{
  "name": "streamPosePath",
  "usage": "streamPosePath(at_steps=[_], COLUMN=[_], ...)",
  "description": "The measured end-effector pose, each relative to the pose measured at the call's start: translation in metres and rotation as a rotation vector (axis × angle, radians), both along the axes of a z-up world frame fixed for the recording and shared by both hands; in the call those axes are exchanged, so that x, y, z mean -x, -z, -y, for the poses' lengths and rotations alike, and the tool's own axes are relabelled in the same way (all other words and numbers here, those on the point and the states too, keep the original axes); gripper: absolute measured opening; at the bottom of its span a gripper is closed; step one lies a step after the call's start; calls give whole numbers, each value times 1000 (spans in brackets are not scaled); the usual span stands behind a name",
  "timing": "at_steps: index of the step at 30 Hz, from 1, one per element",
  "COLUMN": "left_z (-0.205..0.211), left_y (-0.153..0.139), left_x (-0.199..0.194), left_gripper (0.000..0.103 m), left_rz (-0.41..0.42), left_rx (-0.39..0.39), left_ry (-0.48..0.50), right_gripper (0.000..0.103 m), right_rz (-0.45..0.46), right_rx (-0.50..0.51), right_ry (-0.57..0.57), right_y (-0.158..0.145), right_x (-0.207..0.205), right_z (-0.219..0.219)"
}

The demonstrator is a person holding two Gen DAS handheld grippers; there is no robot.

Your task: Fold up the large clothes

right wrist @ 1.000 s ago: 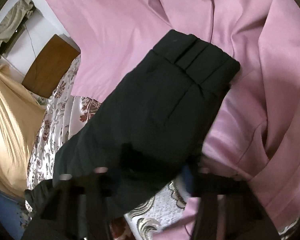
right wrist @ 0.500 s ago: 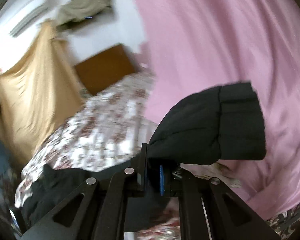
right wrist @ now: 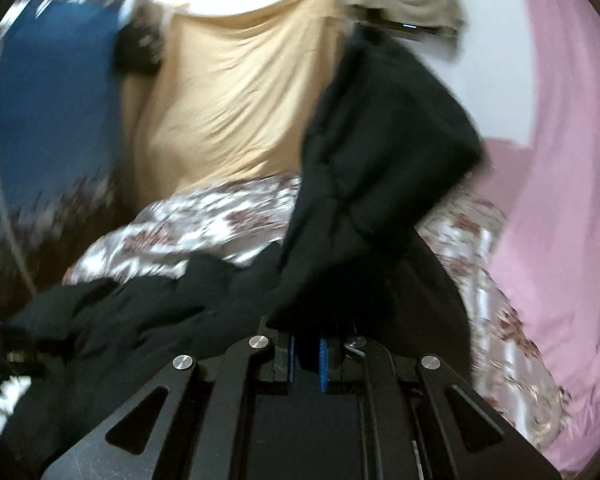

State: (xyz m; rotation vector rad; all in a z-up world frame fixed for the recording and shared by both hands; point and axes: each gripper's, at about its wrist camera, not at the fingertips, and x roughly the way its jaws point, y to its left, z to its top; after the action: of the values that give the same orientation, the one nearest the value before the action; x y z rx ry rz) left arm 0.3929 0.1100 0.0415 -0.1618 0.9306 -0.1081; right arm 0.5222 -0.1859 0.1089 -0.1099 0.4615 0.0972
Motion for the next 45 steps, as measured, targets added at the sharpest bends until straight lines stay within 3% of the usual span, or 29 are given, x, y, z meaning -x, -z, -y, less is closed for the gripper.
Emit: streamPosePath(at_steps=[7,12,14,15,16,17,18,20,23,26,30,33,36,40,45], left_z=[-67,-92,-94,-92,-89,-86,-81,-67,-45,-29,-25,-25,-23,-16,-20], left_y=[16,39,46,50,54,57,59,66,80,102,128,132,138,142,142], left_x=[15,12,9,6,3,1,-2,-11,-25,-40,-49,-50,-50,-48,-42], left_gripper=[103,103,103,103,103,103,103,103,103,103,103,103,103,103,103], left_rz=[-3,-21,-22,-23,-22,-21,-20,-9,-18,-82,-132,-112,-100,-78,-24], left_rx=[50,76,94,105,113,114,108,82,28,-59,-90,-105,-133,-168,-144], left_ry=[-130,-206,-220,-221,-219,-217,-218,-210,-214,-272,-315,-313,-315,-318,-324], right_gripper=[8,17,28,43,68,77,83,83,83,83,82,72,72,73,75], right_rz=[-79,-230,-292,-317,-337,-352,-353,-349,-314,-308,-372,-438,-473,-460,-443], right_rx=[196,243,247,239,220,187,164,148,167,158,-18,-177,-251,-173,-166], right_ry=[-239,-329,-360,-386,-413,-443,-462,-489,-423,-221,34,150,182,189,193], right_y=[47,98,115,119,121,121,120,112,104,105,124,154,182,198,197], right_x=[33,37,42,49,52,62,69,88,87,72,44,34,38,37,48], right_z=[-137,-184,-192,-192,-184,-174,-168,-150,-111,-53,31,77,87,66,65])
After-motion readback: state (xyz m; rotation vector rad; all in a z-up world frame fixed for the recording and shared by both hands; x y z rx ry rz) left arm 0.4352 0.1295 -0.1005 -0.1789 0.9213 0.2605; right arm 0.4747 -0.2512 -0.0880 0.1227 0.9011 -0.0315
